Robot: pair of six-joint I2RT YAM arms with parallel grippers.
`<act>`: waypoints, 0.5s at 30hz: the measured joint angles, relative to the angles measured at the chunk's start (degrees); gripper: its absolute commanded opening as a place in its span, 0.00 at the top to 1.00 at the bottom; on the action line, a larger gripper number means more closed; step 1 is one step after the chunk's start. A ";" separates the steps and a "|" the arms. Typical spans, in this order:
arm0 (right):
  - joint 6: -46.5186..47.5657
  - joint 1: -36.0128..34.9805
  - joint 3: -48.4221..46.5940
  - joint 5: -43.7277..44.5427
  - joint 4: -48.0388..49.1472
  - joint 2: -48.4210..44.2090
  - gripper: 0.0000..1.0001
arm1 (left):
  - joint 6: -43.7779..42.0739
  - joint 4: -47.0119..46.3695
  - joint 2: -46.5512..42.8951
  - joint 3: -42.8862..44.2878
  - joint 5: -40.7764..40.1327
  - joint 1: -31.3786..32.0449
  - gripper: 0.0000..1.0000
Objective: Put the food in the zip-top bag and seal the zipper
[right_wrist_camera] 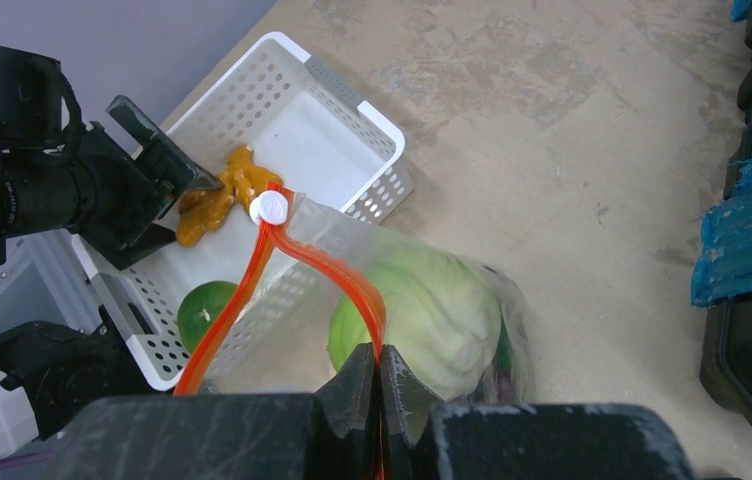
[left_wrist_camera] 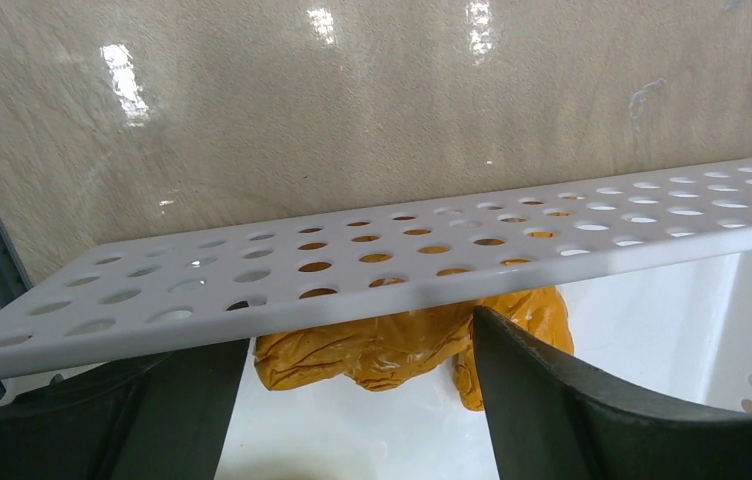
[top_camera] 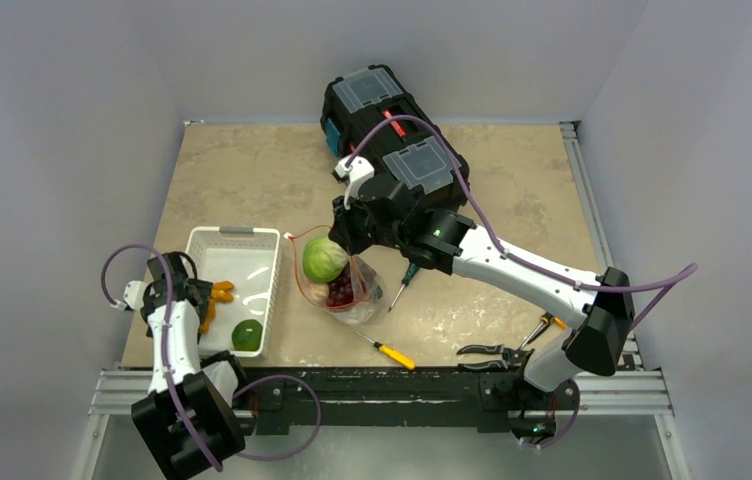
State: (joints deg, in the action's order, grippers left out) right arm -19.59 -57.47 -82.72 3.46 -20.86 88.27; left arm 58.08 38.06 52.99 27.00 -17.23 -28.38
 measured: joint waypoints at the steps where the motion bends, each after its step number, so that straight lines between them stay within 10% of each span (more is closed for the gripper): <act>1: 0.00 0.00 0.00 0.00 0.00 0.02 1.00 | 0.00 -0.11 -0.24 -0.13 -0.04 -0.02 0.24; 15: -0.04 0.00 0.00 0.02 0.11 0.02 1.00 | -0.11 -1.20 -1.95 -0.79 0.00 -0.11 0.56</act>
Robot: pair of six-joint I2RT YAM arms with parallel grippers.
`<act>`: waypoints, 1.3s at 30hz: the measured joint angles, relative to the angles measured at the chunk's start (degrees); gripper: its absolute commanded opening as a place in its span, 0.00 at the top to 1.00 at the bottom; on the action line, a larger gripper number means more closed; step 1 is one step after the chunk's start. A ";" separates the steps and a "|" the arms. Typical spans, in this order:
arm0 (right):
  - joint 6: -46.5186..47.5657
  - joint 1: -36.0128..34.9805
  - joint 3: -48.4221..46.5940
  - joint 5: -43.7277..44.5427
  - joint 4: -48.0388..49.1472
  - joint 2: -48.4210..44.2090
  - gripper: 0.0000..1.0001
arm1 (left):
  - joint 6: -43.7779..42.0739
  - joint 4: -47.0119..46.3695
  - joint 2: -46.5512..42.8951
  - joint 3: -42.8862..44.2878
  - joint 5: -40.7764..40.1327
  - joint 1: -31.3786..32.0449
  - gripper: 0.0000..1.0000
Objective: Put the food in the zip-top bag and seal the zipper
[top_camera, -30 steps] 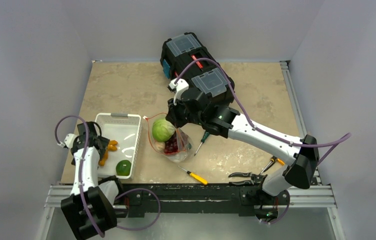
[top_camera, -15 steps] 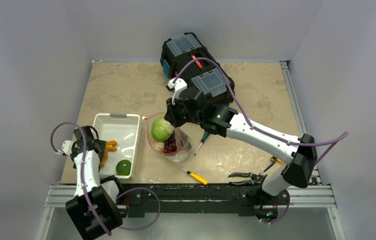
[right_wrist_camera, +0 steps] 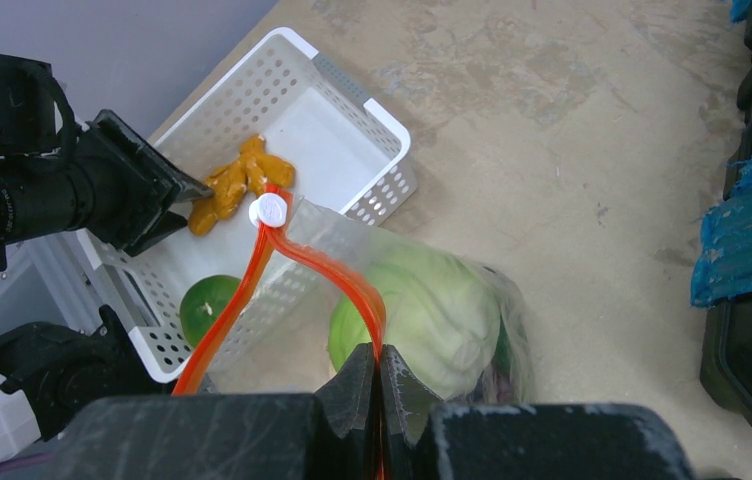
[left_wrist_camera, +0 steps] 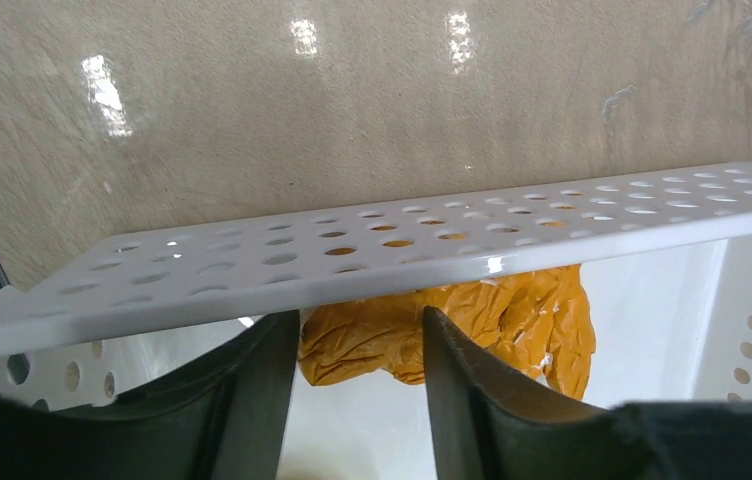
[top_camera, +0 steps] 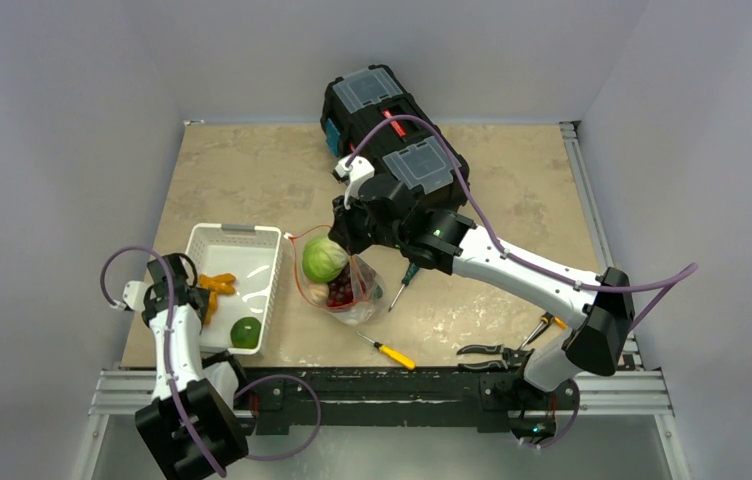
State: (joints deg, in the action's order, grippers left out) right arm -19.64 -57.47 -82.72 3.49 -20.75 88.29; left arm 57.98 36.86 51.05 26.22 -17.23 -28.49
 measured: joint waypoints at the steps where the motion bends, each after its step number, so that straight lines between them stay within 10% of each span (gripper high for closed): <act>1: 0.00 0.00 0.00 0.00 0.00 0.00 1.00 | -0.02 -0.28 -0.28 -0.26 0.09 0.00 0.59; 29: -0.24 0.00 -1.92 0.04 -1.16 1.09 1.00 | -8.02 -23.06 8.50 -4.31 24.79 6.58 0.81; 34: -0.26 0.00 -1.88 0.00 -1.14 0.96 1.00 | -10.14 -21.90 8.07 -3.65 25.51 10.01 0.63; 39: -0.22 0.00 -0.66 0.02 -1.14 -0.66 1.00 | -15.37 -14.67 4.46 1.29 22.29 15.34 0.14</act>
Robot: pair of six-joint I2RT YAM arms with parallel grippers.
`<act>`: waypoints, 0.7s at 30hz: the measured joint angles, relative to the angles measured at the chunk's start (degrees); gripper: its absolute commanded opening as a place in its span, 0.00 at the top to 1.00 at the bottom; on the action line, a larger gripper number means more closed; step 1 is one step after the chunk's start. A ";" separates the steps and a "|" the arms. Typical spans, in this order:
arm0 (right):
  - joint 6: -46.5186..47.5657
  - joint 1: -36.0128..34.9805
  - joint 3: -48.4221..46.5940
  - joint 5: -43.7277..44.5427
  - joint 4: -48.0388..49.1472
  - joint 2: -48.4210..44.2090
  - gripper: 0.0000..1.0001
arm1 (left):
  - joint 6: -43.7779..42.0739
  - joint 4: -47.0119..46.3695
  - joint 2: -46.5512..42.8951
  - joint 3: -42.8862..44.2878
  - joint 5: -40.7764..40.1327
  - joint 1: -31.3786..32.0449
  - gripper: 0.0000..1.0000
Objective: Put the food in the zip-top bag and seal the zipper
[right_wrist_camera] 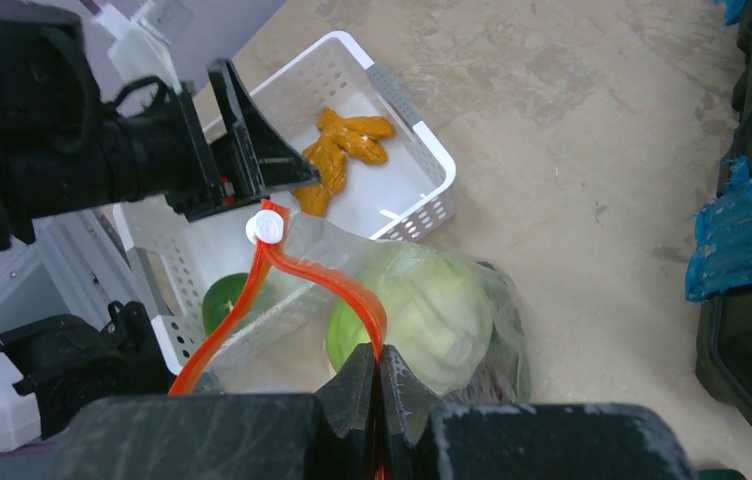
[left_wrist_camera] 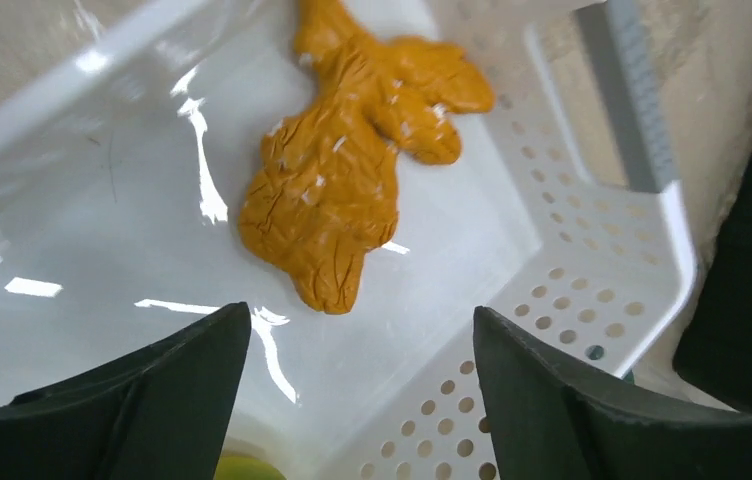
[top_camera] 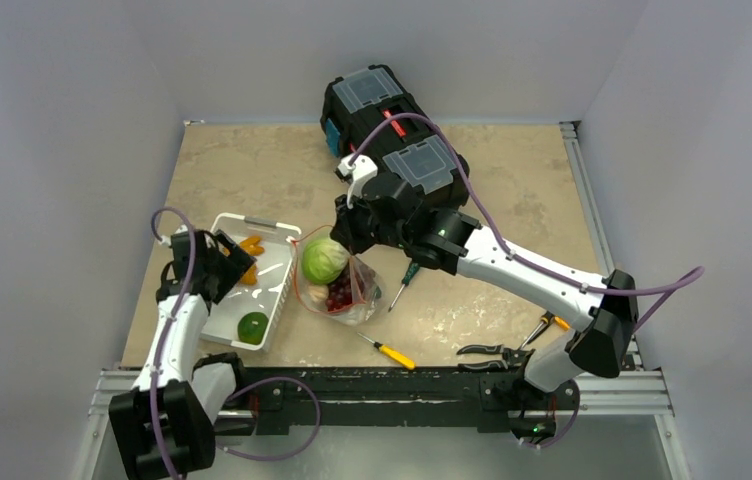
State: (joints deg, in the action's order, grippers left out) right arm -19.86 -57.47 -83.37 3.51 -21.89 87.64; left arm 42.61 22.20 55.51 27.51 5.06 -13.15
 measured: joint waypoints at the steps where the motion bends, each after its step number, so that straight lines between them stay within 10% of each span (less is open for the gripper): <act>1: 0.02 0.00 0.17 0.00 0.00 -0.37 1.00 | -0.70 1.31 -0.92 1.33 -0.74 0.26 0.14; 21: 0.46 0.00 0.42 -0.09 -0.15 -1.40 1.00 | -16.94 14.03 16.70 18.86 -6.82 4.20 0.22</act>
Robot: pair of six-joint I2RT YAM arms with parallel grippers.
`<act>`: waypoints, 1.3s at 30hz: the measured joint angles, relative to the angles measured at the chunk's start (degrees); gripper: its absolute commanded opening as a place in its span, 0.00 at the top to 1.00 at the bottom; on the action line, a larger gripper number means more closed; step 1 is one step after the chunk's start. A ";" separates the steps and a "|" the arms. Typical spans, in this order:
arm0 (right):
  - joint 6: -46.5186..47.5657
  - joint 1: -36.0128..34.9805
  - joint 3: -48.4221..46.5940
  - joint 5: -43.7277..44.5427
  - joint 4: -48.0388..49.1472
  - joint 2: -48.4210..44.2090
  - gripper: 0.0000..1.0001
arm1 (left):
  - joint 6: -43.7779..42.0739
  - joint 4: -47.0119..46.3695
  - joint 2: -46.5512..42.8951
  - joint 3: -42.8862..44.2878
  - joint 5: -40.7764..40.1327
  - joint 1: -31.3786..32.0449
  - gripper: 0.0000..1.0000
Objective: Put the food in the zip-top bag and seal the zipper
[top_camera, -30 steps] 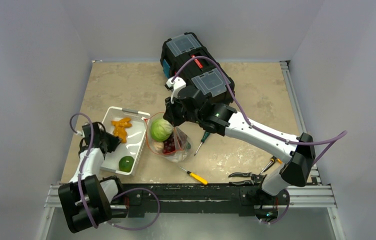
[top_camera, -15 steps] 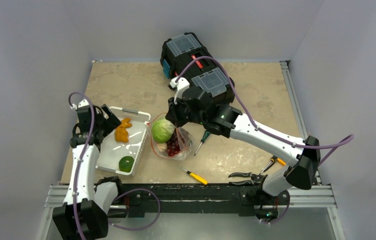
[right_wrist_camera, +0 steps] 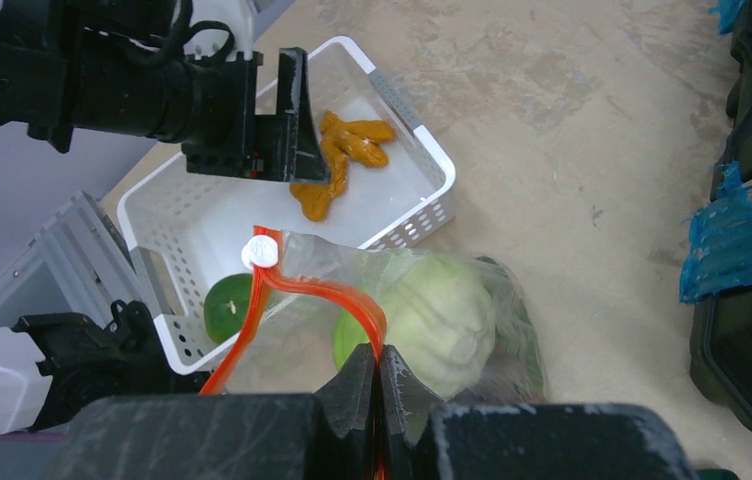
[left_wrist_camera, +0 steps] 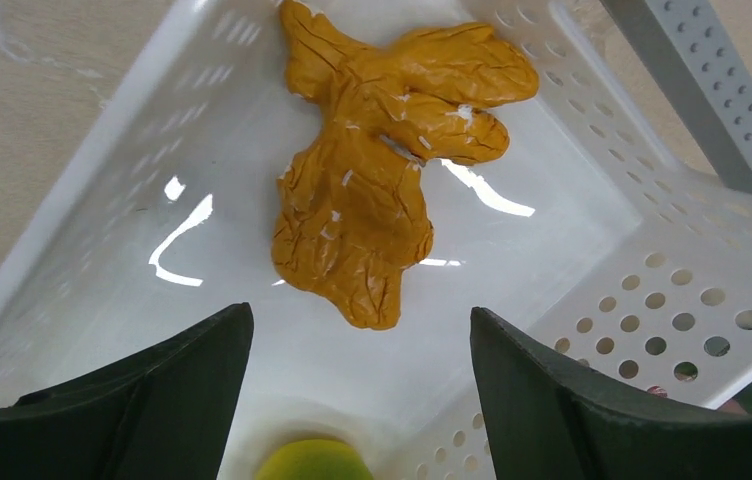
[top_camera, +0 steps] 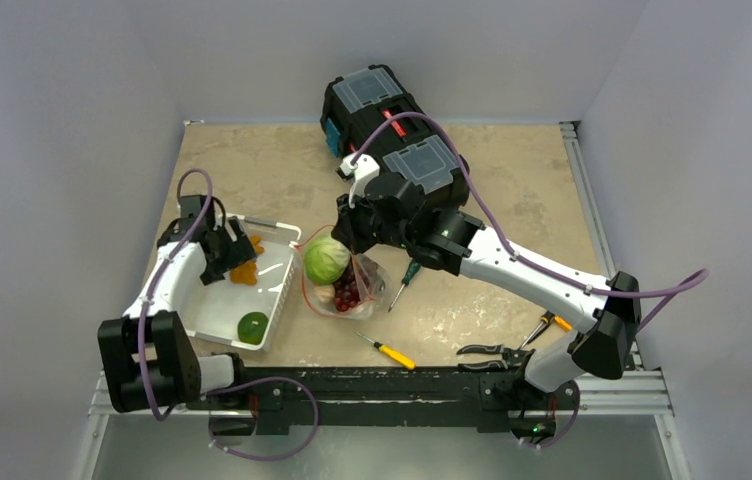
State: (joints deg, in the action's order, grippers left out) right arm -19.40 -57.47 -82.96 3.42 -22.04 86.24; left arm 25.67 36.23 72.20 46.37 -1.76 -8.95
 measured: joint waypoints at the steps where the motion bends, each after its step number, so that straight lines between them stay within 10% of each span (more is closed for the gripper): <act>1: 0.00 0.00 0.00 0.00 0.00 0.00 1.00 | 0.37 -0.02 0.79 0.00 0.76 0.02 0.23; 12: -0.13 1.07 2.89 0.17 1.18 -2.29 1.00 | 6.36 -0.24 9.57 0.02 5.66 0.42 0.23; 39: -0.90 0.00 3.72 -1.42 1.55 -4.09 1.00 | 7.67 0.20 11.34 0.02 1.51 0.42 0.77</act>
State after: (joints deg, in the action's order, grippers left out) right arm -20.29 -57.47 -79.24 2.00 -20.49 82.15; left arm 33.34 36.42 83.55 46.39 -0.25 -8.54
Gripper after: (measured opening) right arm 0.004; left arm 0.299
